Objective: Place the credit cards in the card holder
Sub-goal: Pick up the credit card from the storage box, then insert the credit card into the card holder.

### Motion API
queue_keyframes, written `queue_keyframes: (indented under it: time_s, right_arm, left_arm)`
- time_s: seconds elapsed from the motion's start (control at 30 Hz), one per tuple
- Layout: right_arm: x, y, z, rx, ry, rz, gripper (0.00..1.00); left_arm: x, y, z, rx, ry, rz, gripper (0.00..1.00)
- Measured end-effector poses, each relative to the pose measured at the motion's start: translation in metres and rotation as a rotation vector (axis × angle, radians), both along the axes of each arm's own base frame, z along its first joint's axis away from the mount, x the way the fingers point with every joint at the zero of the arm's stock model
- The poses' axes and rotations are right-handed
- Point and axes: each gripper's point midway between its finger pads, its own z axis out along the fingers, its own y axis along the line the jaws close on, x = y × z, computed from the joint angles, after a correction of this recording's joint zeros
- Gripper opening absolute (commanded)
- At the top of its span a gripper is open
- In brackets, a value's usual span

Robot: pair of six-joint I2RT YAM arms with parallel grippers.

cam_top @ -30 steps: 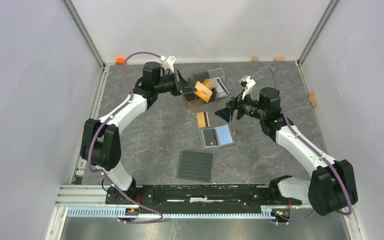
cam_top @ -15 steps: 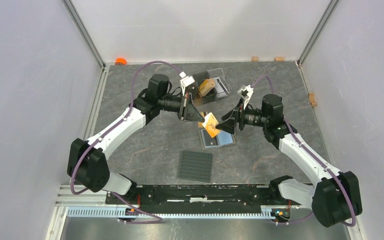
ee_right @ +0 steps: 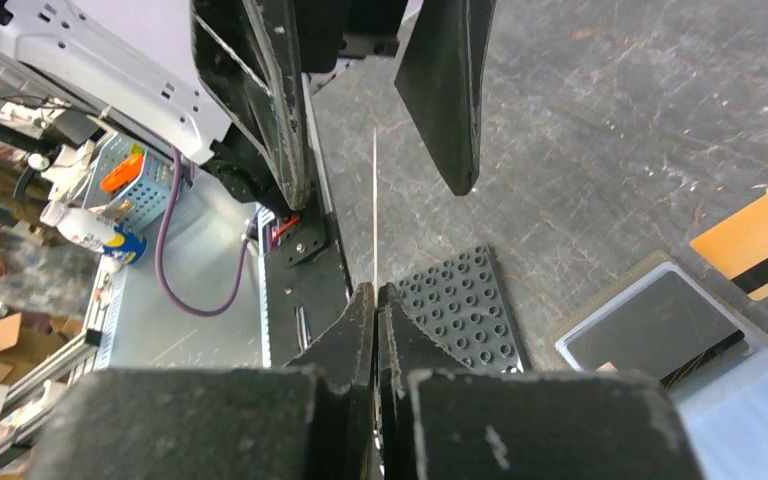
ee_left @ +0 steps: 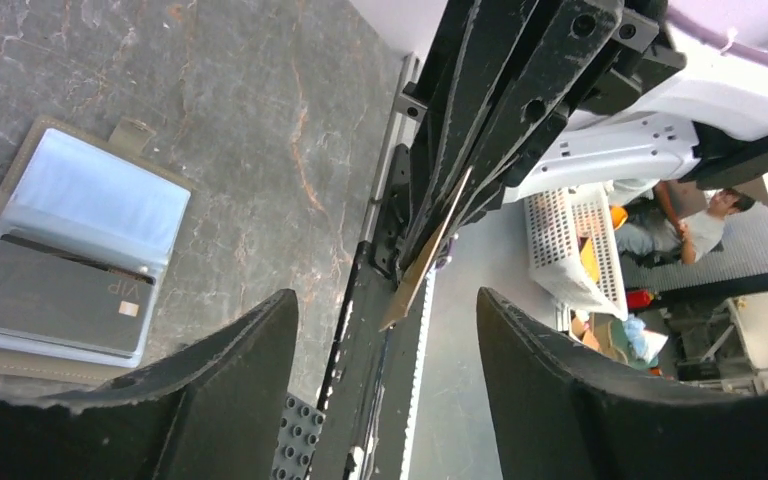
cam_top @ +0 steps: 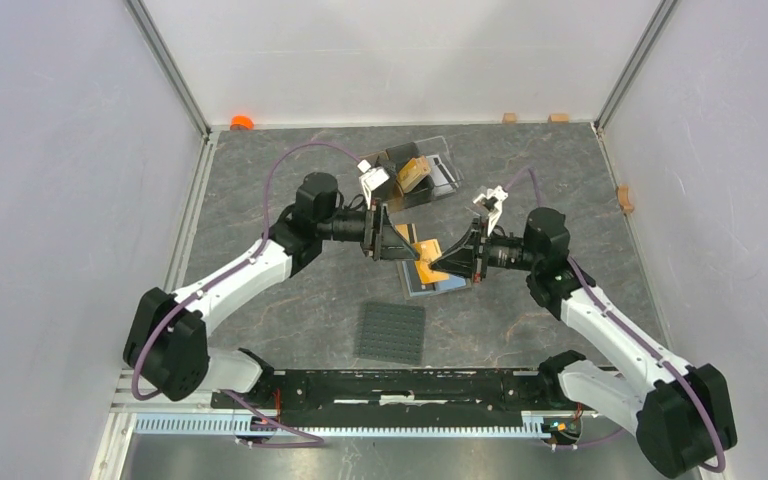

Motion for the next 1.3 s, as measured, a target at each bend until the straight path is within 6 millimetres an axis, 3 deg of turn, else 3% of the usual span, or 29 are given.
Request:
queue_keyframes:
  time_s: [0.1, 0.17, 0.27, 0.4, 0.5, 0.63, 0.7, 0.77, 1.07, 1.13, 1.3]
  right_arm:
    - [-0.002, -0.001, 0.010, 0.060, -0.019, -0.032, 0.00]
    - [-0.003, 0.000, 0.018, 0.108, -0.018, -0.035, 0.00]
    - [-0.003, 0.002, 0.024, 0.147, -0.008, -0.035, 0.00]
    - [-0.003, 0.003, 0.032, 0.177, -0.010, -0.033, 0.00]
    - [-0.002, 0.003, 0.034, 0.182, -0.009, -0.041, 0.12]
    - [0.005, 0.001, 0.024, 0.141, -0.007, -0.087, 0.55]
    - [0.013, -0.003, 0.014, 0.098, -0.001, -0.138, 0.70]
    - [0.024, -0.009, 0.002, 0.042, -0.003, -0.206, 0.79]
    - [0.075, -0.068, -0.074, -0.338, -0.005, -0.602, 0.82]
    - [0.081, -0.082, -0.092, -0.428, 0.004, -0.656, 0.80]
    - [0.090, -0.096, -0.114, -0.527, 0.003, -0.706, 0.74]
  left_arm:
    - [-0.004, -0.002, 0.000, -0.067, 0.022, 0.032, 0.71]
    - [-0.008, -0.006, 0.003, -0.110, 0.042, 0.035, 0.62]
    - [-0.019, -0.014, 0.009, -0.168, 0.065, 0.017, 0.33]
    - [-0.027, -0.019, 0.019, -0.229, 0.074, 0.010, 0.03]
    - [-0.026, -0.018, 0.021, -0.249, 0.066, 0.017, 0.02]
    - [-0.024, -0.018, 0.013, -0.241, 0.080, 0.046, 0.02]
    - [-0.020, -0.018, 0.009, -0.229, 0.092, 0.075, 0.02]
    - [-0.012, -0.017, 0.000, -0.195, 0.116, 0.127, 0.02]
    - [0.014, -0.013, -0.068, 0.015, 0.264, 0.349, 0.02]
    - [0.015, -0.017, -0.091, 0.070, 0.310, 0.370, 0.02]
    - [0.006, -0.026, -0.140, 0.189, 0.409, 0.384, 0.02]
